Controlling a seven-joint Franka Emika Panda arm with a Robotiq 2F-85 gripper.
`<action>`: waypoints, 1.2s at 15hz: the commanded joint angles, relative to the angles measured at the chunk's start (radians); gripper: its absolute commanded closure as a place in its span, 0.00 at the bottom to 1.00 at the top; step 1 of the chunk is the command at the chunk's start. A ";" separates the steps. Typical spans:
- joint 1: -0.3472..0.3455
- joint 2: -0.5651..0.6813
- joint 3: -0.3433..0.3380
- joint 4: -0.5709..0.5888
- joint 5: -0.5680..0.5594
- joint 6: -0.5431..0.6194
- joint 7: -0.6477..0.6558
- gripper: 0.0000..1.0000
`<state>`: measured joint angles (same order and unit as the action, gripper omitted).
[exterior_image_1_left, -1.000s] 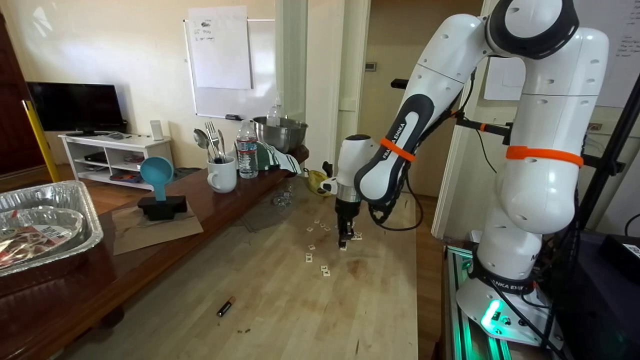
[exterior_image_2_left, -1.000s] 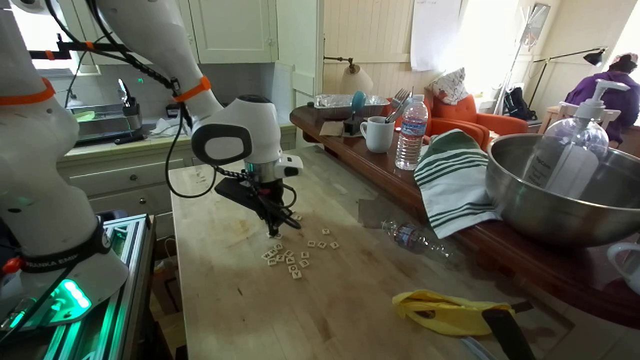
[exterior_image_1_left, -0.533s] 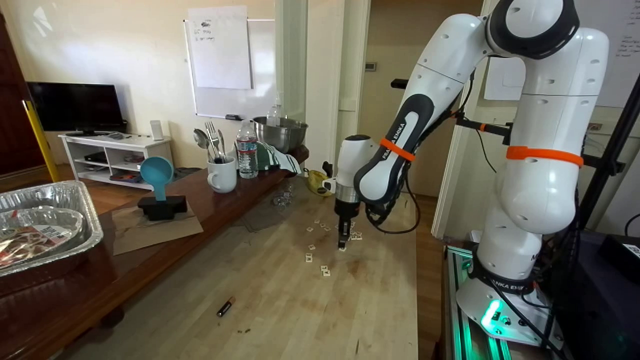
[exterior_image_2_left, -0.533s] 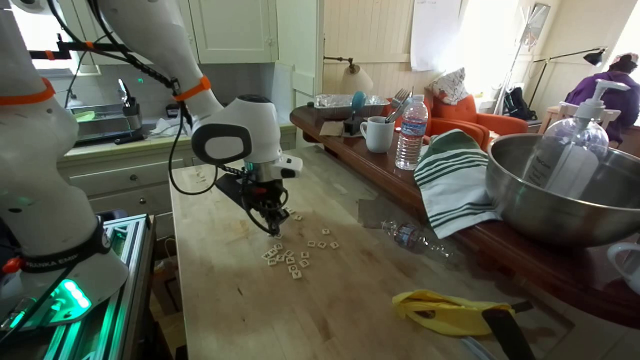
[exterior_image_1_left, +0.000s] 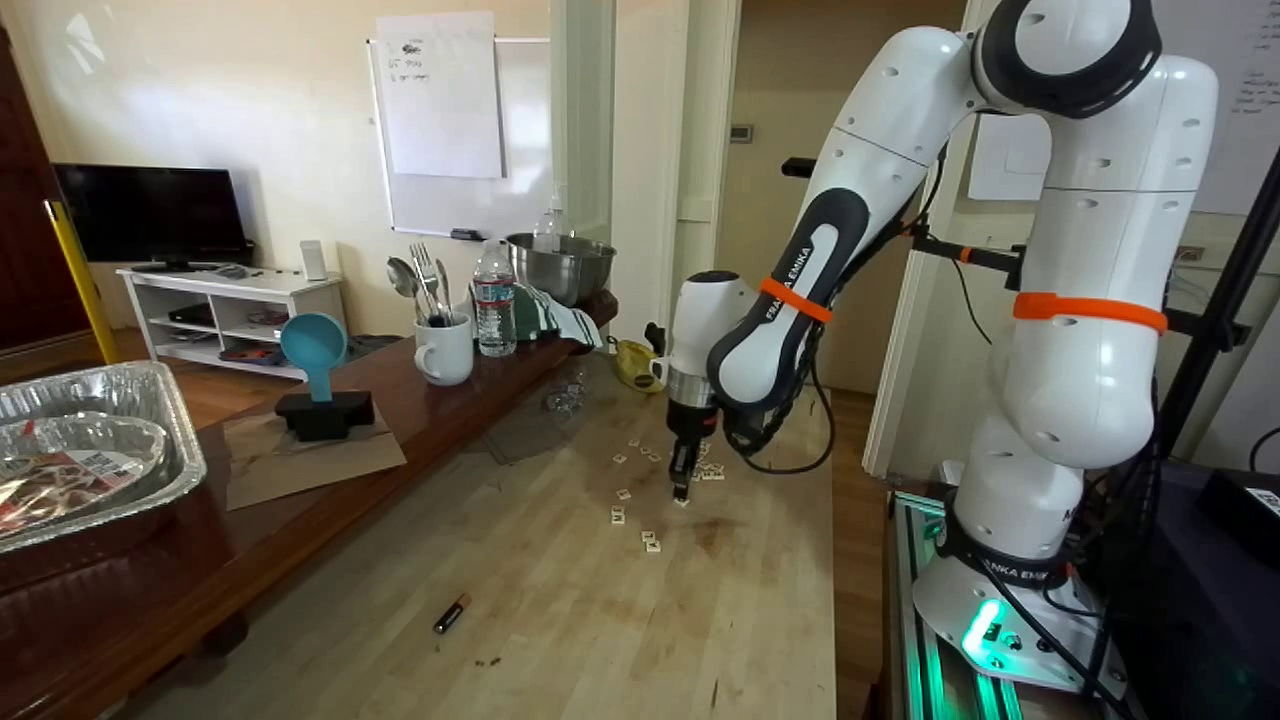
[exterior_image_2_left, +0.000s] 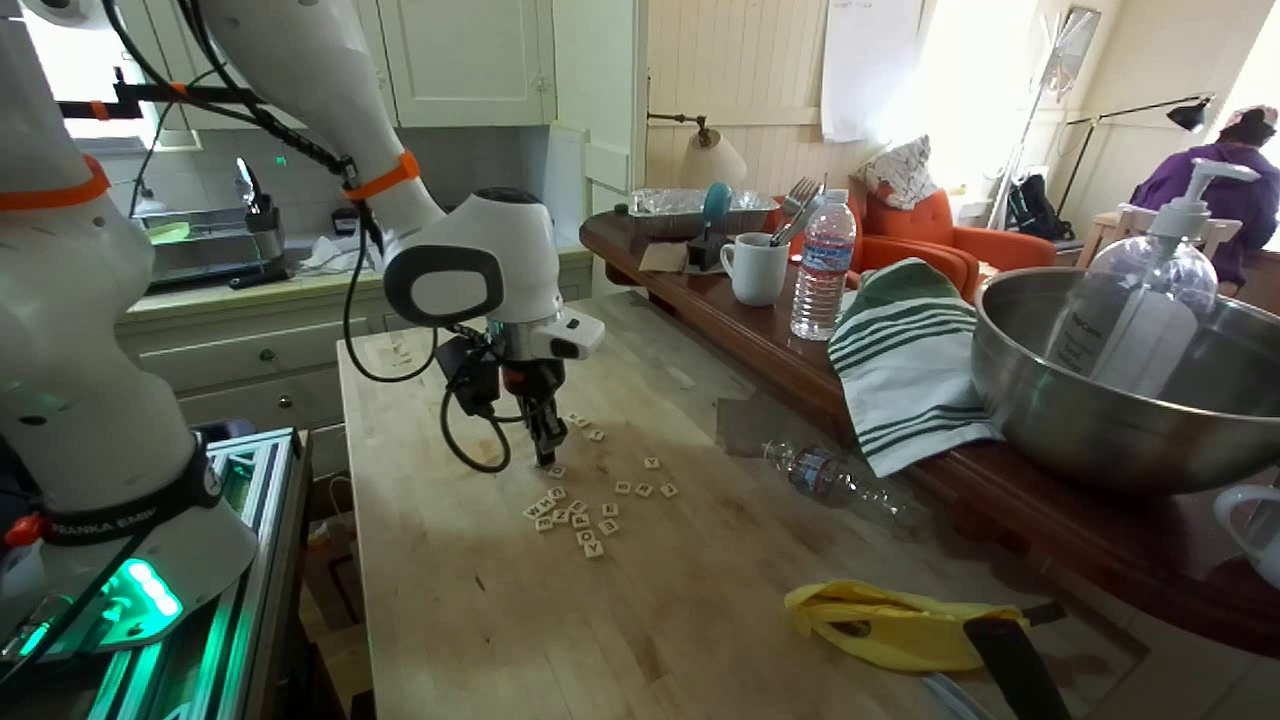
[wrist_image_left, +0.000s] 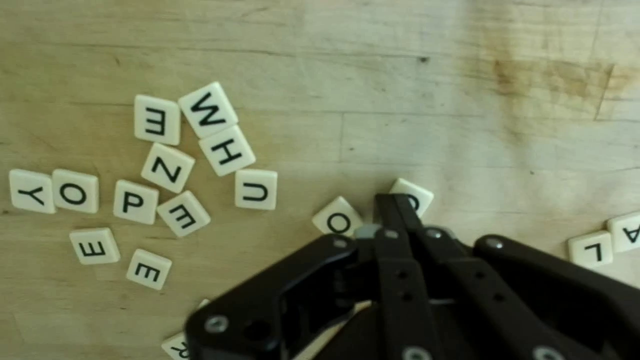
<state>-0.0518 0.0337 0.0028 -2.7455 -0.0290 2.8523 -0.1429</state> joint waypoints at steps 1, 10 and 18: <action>0.023 0.018 0.003 0.001 0.037 -0.009 0.092 1.00; 0.023 -0.072 -0.003 -0.021 0.072 -0.015 0.146 1.00; -0.005 -0.027 -0.043 0.002 -0.041 -0.007 0.101 1.00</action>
<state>-0.0442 -0.0106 -0.0199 -2.7437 -0.0188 2.8523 -0.0287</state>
